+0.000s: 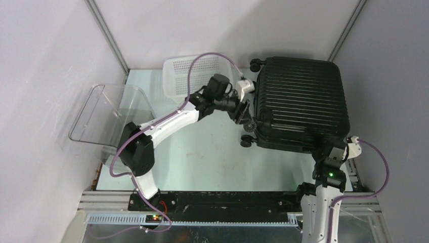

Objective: Open, take out, and arrange the luggage
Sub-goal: Unzip the zipper of the luggage, then hold the luggage at the center of the board.

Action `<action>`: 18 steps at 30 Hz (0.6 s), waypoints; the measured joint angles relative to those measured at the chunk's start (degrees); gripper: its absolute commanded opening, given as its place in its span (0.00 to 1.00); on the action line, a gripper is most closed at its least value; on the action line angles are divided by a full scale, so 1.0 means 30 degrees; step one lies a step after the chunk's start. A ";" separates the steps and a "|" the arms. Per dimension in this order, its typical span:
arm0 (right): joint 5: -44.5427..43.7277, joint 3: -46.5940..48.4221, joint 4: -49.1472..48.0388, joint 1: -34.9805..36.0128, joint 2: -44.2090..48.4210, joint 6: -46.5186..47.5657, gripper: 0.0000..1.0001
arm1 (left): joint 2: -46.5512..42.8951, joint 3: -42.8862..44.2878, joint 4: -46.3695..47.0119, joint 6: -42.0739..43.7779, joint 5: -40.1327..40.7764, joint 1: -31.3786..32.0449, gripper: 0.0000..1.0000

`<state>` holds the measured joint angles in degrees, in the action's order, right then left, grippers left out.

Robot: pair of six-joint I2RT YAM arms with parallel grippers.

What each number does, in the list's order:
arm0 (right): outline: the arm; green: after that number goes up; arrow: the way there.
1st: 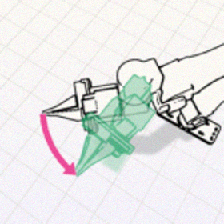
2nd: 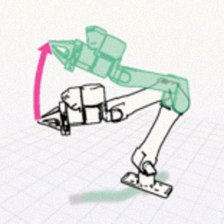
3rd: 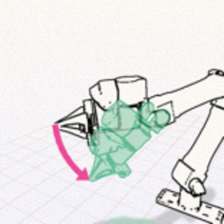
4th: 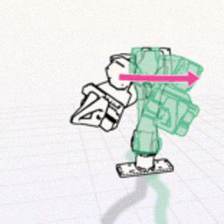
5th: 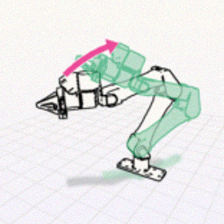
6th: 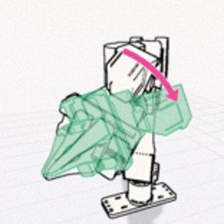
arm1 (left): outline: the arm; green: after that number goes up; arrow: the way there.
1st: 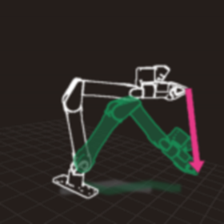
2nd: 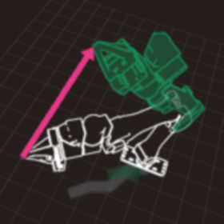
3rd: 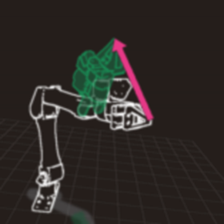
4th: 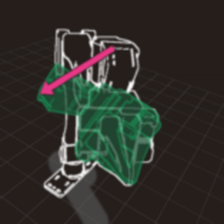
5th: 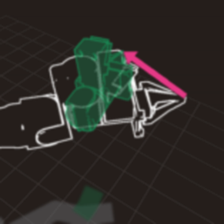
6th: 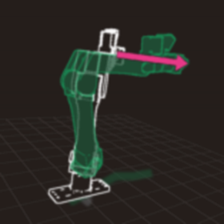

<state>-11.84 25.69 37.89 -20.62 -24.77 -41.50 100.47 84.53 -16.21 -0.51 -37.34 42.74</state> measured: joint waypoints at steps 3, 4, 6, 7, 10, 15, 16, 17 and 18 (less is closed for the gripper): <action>-0.0641 -0.0022 0.0546 0.1763 0.0117 -0.0423 0.00 | -0.0189 0.0736 0.0794 -0.0692 0.1872 -0.0889 0.96; -0.1005 -0.0022 0.0532 0.2361 0.0036 -0.0539 0.00 | -0.0364 0.0809 0.1035 -0.0845 0.2375 -0.1086 0.98; -0.1719 -0.0022 0.0634 0.3424 -0.0109 -0.0736 0.00 | -0.1042 0.0787 0.1311 -0.2047 0.3526 -0.1537 0.97; -0.2135 -0.0022 0.0670 0.4007 -0.0204 -0.0969 0.00 | -0.1464 0.0648 0.1464 -0.2594 0.3963 -0.1676 0.97; -0.3067 -0.0022 0.0845 0.5581 -0.0291 -0.1515 0.00 | -0.2820 -0.0051 0.1457 -0.3861 0.4699 -0.1494 0.92; -0.4240 -0.0022 0.1173 0.8087 -0.0291 -0.2390 0.00 | -0.4146 -0.1494 0.0976 -0.4583 0.6222 0.0022 0.86; -0.4408 -0.0022 0.1217 0.8495 -0.0291 -0.2557 0.00 | -0.4320 -0.1865 0.0882 -0.4677 0.6652 0.0423 0.86; -0.4517 -0.0022 0.1224 0.8779 -0.0306 -0.2681 0.00 | -0.4437 -0.2164 0.0758 -0.4685 0.7009 0.0714 0.84; -0.4634 -0.0022 0.1224 0.9049 -0.0350 -0.2783 0.00 | -0.4554 -0.2528 0.0583 -0.4685 0.7526 0.1122 0.85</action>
<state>-25.74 25.63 41.56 6.52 -25.82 -49.84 86.80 76.95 -14.46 -14.57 -14.76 46.11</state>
